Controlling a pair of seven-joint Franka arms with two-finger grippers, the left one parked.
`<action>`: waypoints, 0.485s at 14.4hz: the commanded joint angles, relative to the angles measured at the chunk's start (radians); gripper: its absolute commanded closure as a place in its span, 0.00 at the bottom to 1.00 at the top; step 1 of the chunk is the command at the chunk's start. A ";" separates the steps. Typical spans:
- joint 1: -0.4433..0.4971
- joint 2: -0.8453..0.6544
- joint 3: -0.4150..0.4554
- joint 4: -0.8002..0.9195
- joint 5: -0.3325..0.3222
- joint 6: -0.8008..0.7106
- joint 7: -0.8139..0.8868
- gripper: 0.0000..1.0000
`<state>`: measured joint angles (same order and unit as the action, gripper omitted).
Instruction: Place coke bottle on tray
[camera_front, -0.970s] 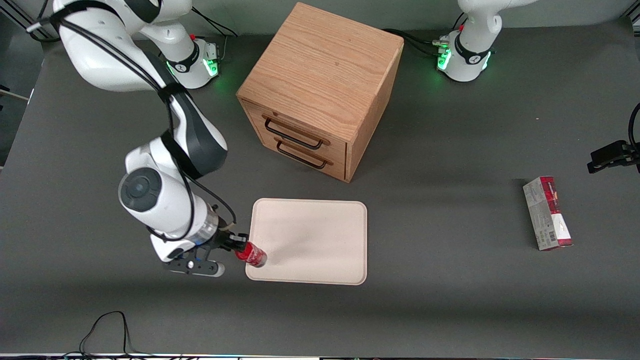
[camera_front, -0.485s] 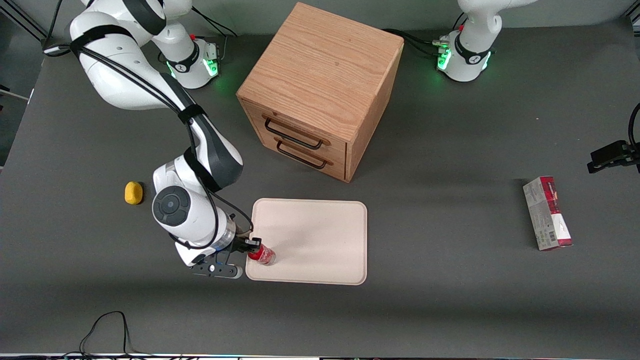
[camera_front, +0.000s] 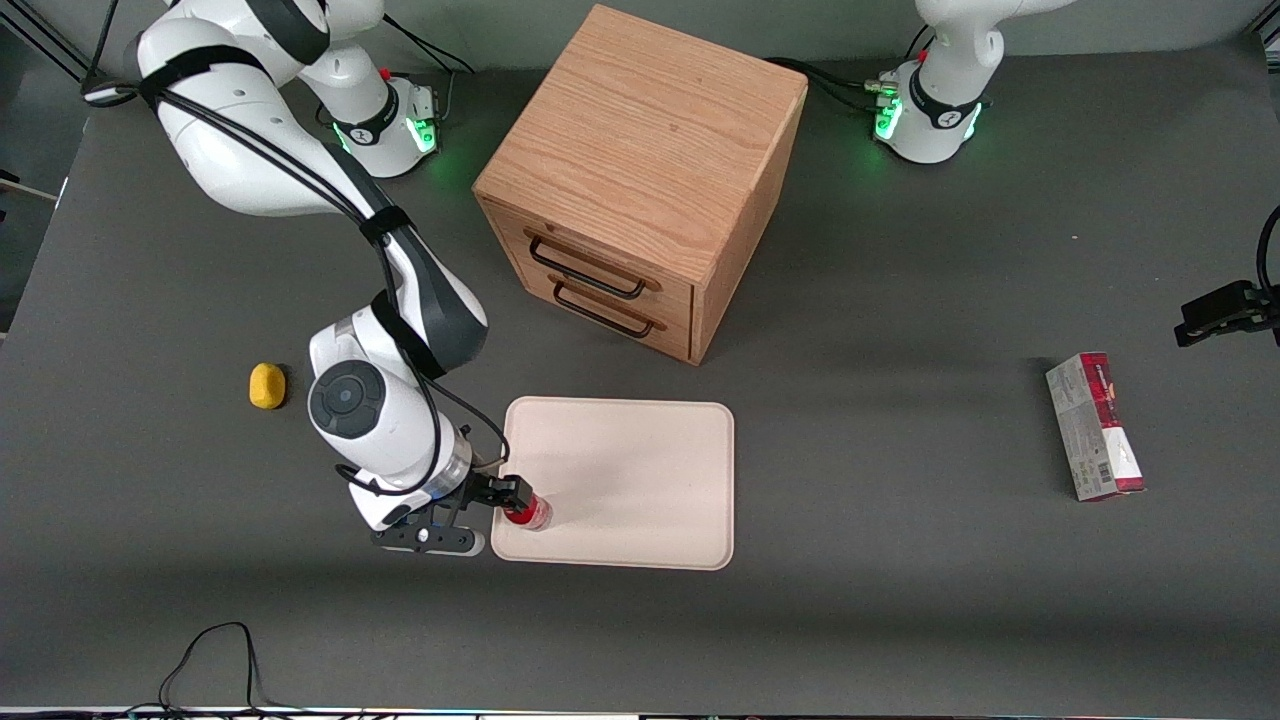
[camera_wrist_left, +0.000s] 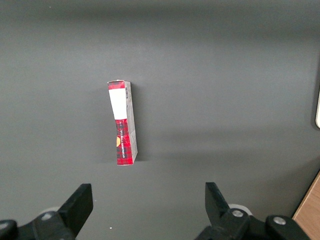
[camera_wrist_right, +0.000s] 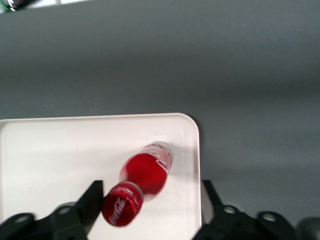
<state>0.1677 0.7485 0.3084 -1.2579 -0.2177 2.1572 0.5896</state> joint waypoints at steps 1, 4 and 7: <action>-0.008 -0.153 -0.023 -0.125 -0.020 0.001 0.018 0.00; -0.066 -0.274 -0.041 -0.195 -0.008 -0.092 -0.065 0.00; -0.187 -0.436 -0.043 -0.277 0.163 -0.235 -0.337 0.00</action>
<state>0.0645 0.4644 0.2666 -1.4060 -0.1596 1.9750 0.4341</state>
